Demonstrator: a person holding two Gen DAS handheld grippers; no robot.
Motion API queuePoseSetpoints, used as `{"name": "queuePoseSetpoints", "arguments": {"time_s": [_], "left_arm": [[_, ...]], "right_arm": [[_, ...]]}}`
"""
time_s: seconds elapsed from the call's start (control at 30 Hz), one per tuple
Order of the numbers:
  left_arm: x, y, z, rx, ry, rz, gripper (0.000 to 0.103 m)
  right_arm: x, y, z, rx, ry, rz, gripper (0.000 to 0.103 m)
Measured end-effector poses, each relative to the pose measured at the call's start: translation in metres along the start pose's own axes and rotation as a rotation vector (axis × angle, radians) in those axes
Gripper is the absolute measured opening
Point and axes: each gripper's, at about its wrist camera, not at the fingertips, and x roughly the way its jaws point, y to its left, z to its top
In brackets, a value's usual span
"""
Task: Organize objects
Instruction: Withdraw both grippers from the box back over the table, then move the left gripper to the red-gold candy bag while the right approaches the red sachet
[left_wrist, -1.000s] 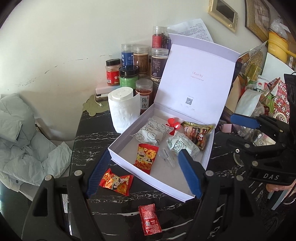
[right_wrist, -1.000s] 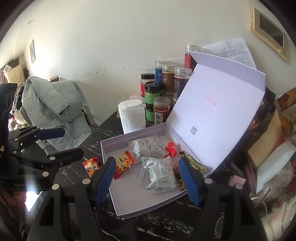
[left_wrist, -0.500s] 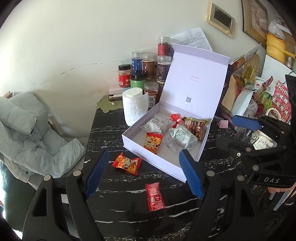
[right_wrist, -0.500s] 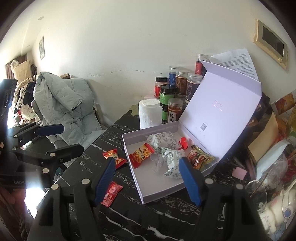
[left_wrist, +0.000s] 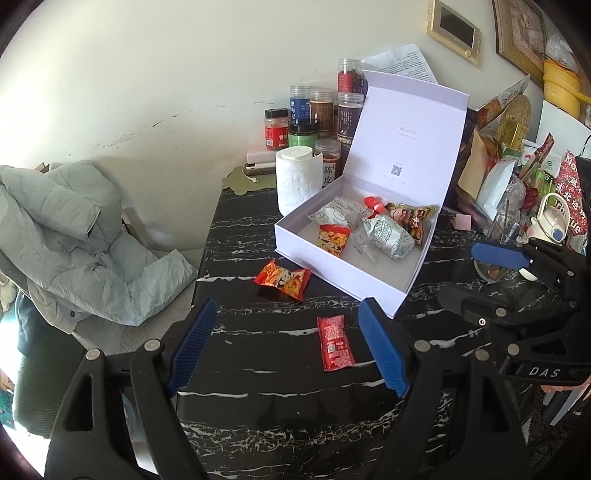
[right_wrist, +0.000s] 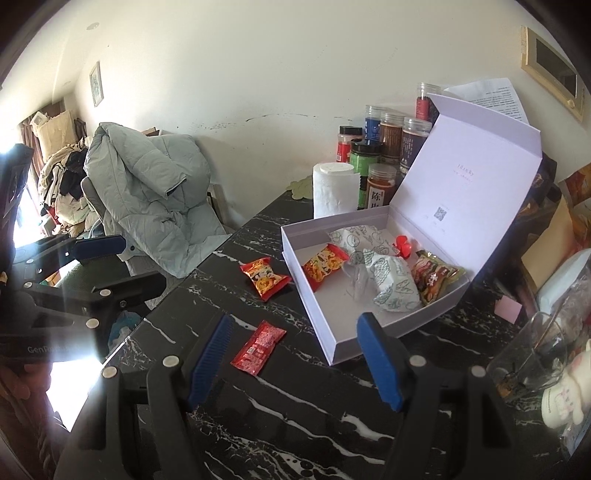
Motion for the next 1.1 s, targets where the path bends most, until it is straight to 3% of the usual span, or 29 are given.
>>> {"name": "queuePoseSetpoints", "arguments": {"time_s": [0.6,0.87,1.1], "left_arm": [[0.037,0.031,-0.061,-0.055,0.092,-0.037,0.079],[0.068,0.044,-0.067,-0.057,0.119,-0.065,0.079],[0.099,0.055,-0.049,-0.001,0.092,-0.064,0.079]], "right_arm": [[0.065,0.034,-0.046,-0.019,0.123,0.076,0.072],[0.110,0.037,-0.048,-0.026,0.189,0.078,0.072],[0.149,0.030,-0.041,0.012,0.244,0.046,0.072]]}}
